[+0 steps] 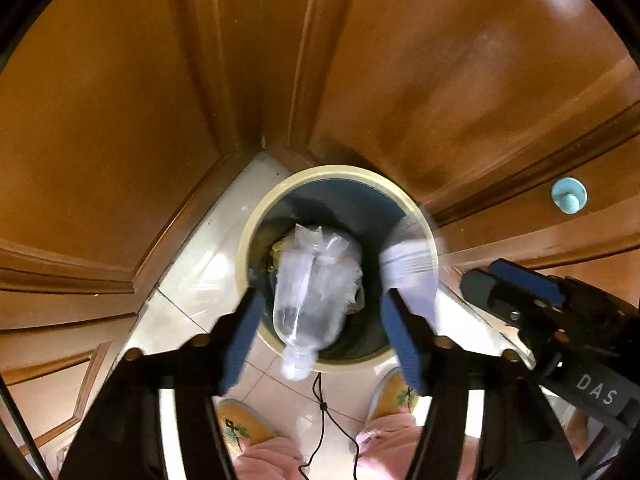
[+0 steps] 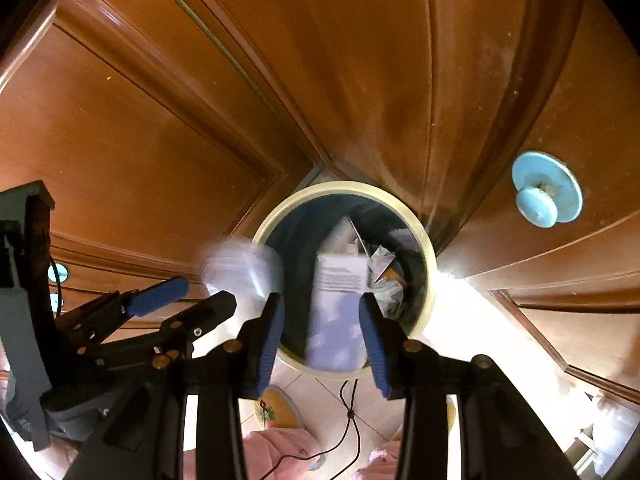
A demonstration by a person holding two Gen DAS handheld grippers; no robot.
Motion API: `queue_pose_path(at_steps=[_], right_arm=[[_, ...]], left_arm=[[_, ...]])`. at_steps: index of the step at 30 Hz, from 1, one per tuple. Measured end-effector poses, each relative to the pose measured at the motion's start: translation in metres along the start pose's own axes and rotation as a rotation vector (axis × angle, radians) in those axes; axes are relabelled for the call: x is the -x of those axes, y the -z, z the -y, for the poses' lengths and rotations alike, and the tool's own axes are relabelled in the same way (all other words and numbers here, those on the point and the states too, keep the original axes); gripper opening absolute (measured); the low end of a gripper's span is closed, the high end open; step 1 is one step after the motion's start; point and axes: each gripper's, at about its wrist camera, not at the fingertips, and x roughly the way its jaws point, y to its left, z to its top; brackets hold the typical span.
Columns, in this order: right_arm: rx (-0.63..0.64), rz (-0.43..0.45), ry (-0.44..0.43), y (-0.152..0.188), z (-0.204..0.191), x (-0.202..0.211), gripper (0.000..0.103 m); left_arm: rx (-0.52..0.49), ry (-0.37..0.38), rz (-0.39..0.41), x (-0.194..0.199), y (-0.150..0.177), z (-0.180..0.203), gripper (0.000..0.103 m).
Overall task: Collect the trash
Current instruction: 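Open both grippers to drop carton and bottle into the bin, then raise both tools back up toward the counter trash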
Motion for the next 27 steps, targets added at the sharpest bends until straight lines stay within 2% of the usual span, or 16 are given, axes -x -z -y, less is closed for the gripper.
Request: queue_pose_path(at_steps=[2,7,14,27], right_arm=[[0.007,0.010,0.009,0.001,-0.001,0.001,0.043],[0.007,0.023,0.020,0.006,-0.006,0.015,0.043],[0.011,0.022,0.040,0.016,-0.017,0.046,0.043],[-0.010,0.040,0.108,0.006,-0.045,0.154,0.043]], left_arm=[[0.012,0.000,0.005,0.003,-0.001,-0.003,0.077],[0.013,-0.020,-0.003,0.012,-0.003,-0.005,0.077],[0.018,-0.028,0.011,0.043,-0.007,-0.006,0.077],[0.039,-0.031,0.040,0.169,-0.022,0.002,0.077]])
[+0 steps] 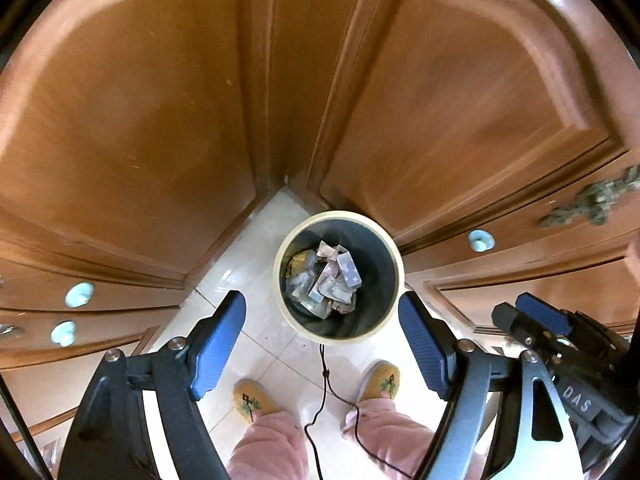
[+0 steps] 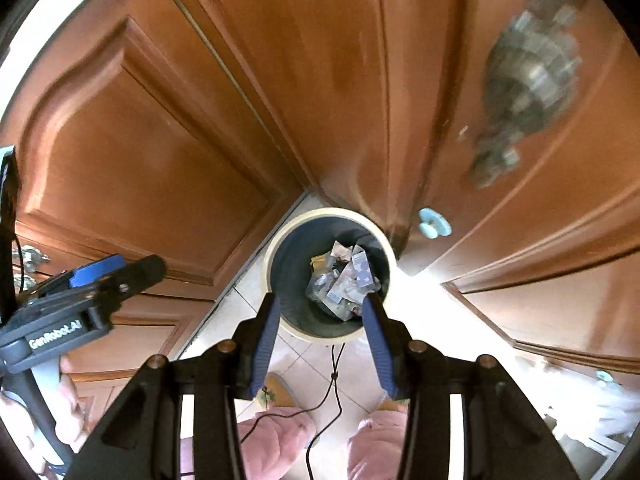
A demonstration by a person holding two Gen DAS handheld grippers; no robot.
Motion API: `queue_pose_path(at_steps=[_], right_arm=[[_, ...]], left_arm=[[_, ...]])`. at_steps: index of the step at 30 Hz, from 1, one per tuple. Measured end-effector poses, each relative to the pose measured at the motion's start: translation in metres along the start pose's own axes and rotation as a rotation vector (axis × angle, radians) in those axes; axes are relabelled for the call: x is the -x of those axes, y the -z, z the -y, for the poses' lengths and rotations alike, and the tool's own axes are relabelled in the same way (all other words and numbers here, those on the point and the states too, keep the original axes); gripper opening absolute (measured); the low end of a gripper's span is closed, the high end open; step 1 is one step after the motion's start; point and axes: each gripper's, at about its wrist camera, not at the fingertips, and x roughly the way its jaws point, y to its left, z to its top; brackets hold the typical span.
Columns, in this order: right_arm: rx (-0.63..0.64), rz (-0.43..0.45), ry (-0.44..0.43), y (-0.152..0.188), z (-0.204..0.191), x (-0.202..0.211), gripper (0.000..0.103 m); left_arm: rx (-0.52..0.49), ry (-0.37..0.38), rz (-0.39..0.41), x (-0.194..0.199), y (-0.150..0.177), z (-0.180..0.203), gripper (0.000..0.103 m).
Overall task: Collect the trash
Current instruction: 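Raise both tools back up toward the counter trash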
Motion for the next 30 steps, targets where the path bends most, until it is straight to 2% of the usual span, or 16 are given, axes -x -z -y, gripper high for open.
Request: queue_pose_path(at_steps=[7,12,16,20,22,30], right_arm=[[-0.024,0.012,0.010,-0.005,-0.009,0.068,0.043],[-0.031,0.044,0.007,-0.005,-0.018,0.122,0.043],[-0.009,0.097,0.030,-0.008,-0.031,0.171,0.043],[-0.009,0.172,0.035,-0.013,-0.042,0.220,0.043],[-0.008,0.218,0.040,-0.016,-0.050,0.244,0.043],[-0.017,0.394,0.105,-0.026,-0.068,0.322,0.043]], left_arm=[[-0.052,-0.017,0.008,0.078,-0.005,0.005,0.077],[-0.076,-0.003,0.055,0.140,-0.013,0.010,0.077],[-0.123,0.019,0.124,0.194,-0.025,0.018,0.077],[-0.187,0.037,0.197,0.243,-0.037,0.031,0.084],[-0.220,0.052,0.241,0.270,-0.045,0.039,0.084],[-0.309,0.114,0.402,0.347,-0.067,0.066,0.090]])
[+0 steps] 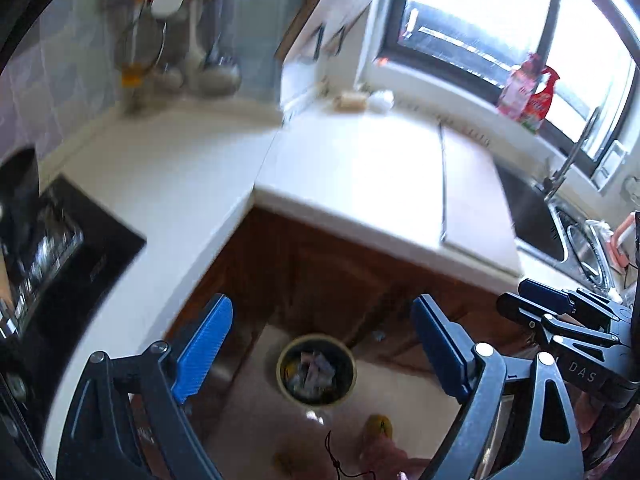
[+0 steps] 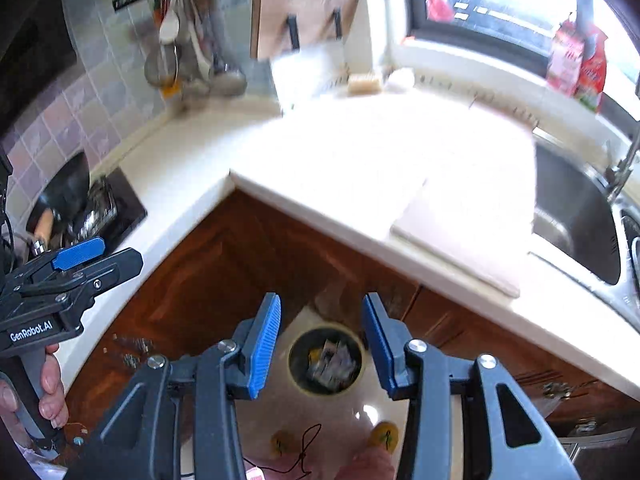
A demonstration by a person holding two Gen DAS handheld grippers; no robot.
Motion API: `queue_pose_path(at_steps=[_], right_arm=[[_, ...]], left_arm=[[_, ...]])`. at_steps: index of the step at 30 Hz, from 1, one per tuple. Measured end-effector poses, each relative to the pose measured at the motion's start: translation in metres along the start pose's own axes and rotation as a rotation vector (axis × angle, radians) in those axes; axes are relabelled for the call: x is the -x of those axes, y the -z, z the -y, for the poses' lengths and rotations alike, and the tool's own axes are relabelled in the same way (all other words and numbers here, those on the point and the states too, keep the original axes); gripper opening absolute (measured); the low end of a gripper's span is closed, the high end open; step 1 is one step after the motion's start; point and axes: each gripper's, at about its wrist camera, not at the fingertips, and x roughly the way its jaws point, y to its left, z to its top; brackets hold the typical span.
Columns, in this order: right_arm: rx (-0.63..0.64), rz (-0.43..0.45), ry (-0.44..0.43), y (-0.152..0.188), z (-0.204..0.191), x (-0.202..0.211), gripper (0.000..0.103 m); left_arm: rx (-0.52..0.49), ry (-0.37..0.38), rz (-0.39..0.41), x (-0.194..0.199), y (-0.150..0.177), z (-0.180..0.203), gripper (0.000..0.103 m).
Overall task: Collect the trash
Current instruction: 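Raise both tools back up toward the counter trash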
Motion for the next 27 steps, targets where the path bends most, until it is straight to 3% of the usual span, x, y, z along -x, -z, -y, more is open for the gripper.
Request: queue_pose_path(at_steps=[8,13,18,27], right_arm=[[-0.052,0.109,0.043,-0.029,0.000,0.049,0.043],[-0.042,0.151,0.085,-0.055,-0.002,0.070,0.043],[-0.050,0.168,0.124,-0.082,0.008,0.082,0.044],[-0.031,0.147,0.086,-0.164,0.063,0.068,0.044]], left_arm=[[-0.027,0.059,0.101,0.035,-0.053,0.011,0.091],[-0.074,0.034,0.151,0.045,-0.085,0.020,0.093],[-0.090,0.028,0.186,0.043,-0.118,0.028,0.097],[-0.134,-0.049,0.232,0.008,-0.191,0.068,0.099]])
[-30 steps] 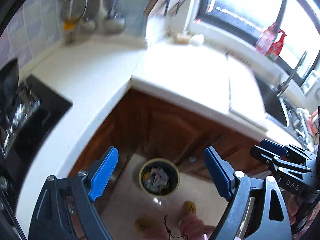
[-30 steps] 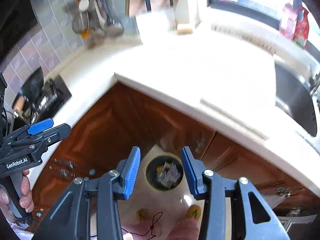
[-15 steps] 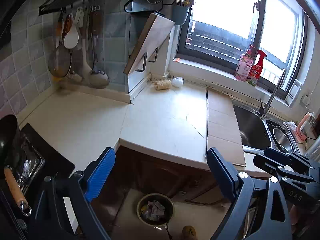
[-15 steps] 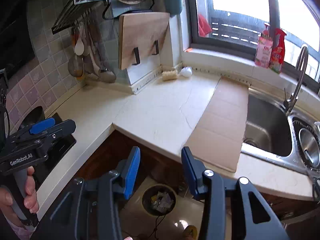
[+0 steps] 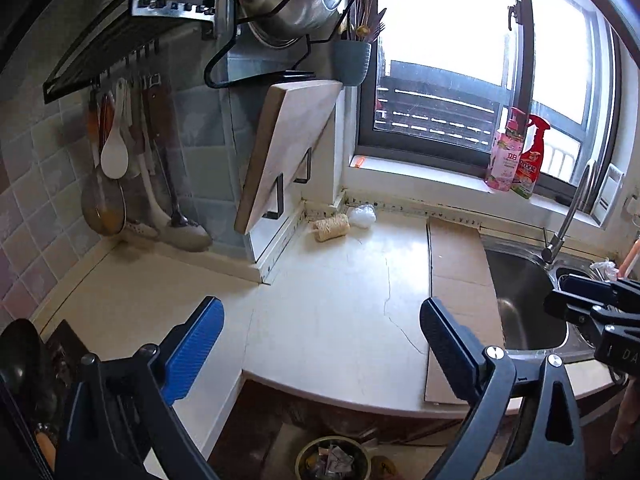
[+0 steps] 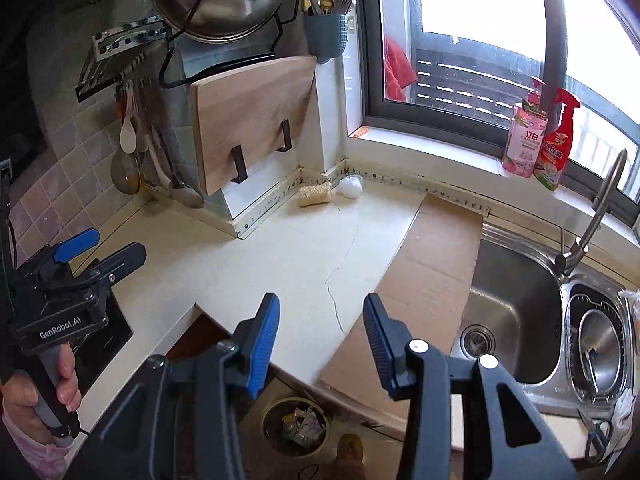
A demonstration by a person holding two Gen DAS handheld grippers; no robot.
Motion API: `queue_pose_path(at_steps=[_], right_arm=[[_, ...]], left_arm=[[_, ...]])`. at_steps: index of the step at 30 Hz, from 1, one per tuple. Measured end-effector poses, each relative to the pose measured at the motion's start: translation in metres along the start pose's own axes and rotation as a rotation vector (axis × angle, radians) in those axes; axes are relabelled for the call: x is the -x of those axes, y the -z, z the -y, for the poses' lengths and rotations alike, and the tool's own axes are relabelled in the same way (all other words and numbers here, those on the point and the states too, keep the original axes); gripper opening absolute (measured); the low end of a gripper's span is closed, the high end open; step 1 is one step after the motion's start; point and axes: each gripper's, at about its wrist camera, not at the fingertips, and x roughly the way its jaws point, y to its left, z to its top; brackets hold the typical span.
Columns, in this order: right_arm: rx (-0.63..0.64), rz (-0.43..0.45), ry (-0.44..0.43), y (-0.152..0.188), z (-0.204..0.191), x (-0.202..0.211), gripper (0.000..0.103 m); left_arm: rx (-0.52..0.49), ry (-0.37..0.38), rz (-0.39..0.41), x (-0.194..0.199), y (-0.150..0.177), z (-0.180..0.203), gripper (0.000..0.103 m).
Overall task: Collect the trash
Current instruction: 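Raise both tools back up toward the counter trash, then grasp the beige scrubber with left gripper while right grasps clear plastic bag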
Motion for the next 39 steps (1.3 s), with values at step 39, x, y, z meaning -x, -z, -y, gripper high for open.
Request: queue_pose_path(at_steps=[39], right_arm=[[-0.275,-0.206,-0.254,-0.196,0.167,-0.454,0.058]], left_arm=[[0.177,-0.191,-0.462,-0.517,-0.091,0.028,0.092]])
